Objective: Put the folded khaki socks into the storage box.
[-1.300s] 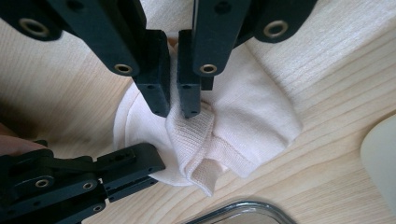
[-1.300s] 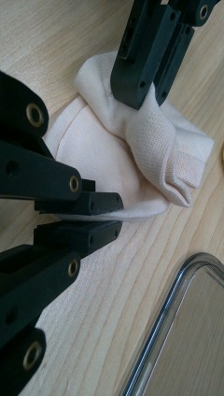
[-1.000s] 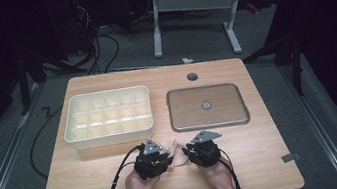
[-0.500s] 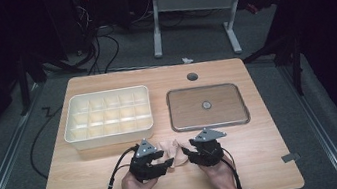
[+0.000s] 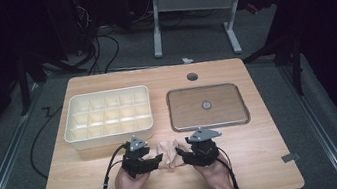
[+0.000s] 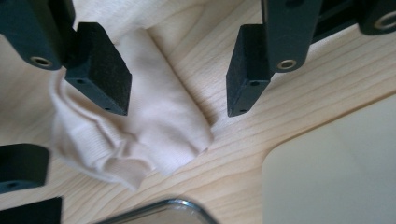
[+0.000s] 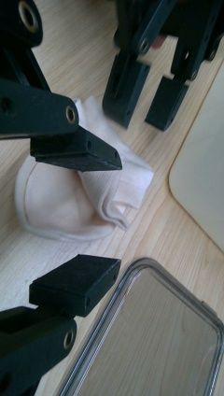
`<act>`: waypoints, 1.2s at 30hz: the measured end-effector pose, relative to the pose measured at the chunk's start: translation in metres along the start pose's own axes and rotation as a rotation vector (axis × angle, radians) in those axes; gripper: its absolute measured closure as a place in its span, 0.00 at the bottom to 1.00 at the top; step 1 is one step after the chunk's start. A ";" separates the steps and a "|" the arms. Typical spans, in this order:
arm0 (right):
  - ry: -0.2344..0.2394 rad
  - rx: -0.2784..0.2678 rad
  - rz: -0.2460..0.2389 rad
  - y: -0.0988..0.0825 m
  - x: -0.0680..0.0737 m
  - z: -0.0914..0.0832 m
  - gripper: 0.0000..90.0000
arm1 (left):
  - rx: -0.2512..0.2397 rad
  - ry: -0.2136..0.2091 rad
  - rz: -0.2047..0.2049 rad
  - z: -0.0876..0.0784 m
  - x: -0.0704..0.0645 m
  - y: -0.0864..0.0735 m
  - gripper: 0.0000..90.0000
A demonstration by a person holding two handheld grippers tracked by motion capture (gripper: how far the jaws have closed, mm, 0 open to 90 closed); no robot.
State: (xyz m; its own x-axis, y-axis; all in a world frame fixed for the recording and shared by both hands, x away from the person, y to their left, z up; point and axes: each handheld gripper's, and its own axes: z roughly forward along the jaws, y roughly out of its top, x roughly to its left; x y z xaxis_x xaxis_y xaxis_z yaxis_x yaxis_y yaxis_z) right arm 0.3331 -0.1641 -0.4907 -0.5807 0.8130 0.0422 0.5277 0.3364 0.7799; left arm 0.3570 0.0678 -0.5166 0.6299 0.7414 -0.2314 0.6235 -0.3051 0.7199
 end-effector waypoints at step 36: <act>-0.079 0.088 -0.060 -0.007 0.006 0.024 0.41 | 0.012 0.061 0.061 0.014 -0.012 -0.008 0.40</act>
State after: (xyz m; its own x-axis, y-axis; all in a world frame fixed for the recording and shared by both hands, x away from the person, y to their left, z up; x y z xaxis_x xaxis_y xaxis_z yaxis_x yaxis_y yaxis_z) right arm 0.3407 -0.1501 -0.5103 -0.5642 0.8238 -0.0546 0.5481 0.4232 0.7214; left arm 0.3504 0.0530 -0.5288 0.6379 0.7561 -0.1467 0.5905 -0.3579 0.7234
